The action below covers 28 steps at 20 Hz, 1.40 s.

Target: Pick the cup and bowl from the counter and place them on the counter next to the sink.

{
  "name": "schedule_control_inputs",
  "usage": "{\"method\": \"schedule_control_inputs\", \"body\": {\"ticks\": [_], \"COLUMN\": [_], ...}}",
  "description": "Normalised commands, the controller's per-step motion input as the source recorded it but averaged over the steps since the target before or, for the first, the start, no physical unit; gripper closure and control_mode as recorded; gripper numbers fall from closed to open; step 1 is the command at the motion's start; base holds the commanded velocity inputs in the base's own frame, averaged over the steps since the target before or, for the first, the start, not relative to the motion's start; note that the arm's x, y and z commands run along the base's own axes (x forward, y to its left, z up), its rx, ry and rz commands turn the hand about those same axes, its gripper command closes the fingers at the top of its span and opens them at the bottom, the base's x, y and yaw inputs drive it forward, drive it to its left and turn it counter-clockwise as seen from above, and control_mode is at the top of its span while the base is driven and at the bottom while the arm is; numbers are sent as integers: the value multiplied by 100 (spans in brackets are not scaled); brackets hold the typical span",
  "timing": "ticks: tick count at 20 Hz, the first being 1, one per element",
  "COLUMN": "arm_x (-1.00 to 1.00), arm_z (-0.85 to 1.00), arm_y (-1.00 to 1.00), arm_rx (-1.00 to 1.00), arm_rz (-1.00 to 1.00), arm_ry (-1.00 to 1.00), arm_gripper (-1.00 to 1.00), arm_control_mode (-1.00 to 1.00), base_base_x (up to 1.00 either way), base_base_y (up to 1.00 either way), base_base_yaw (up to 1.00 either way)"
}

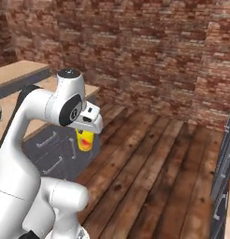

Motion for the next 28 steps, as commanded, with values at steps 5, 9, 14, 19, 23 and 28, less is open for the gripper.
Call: {"method": "schedule_control_inputs", "body": {"ticks": [5, 9, 14, 19, 23, 28], "arm_x": [0, 0, 0, 0, 0, 0], "arm_z": [0, 0, 0, 0, 0, 0], "arm_y": [0, 0, 0, 0, 0, 0], "arm_rx": [0, 0, 0, 0, 0, 0], "arm_rz": [0, 0, 0, 0, 0, 0], "arm_ry": [0, 0, 0, 0, 0, 0], "arm_gripper": [100, 100, 100, 100, 100, 100], "arm_control_mode": [100, 100, 100, 100, 100, 100], "base_base_x": [1, 0, 0, -26, -68, -86], "base_base_y": [-45, -32, -5, 14, -1, -4], "base_base_yaw": [-72, -68, -61, -44, -42, -41]}}
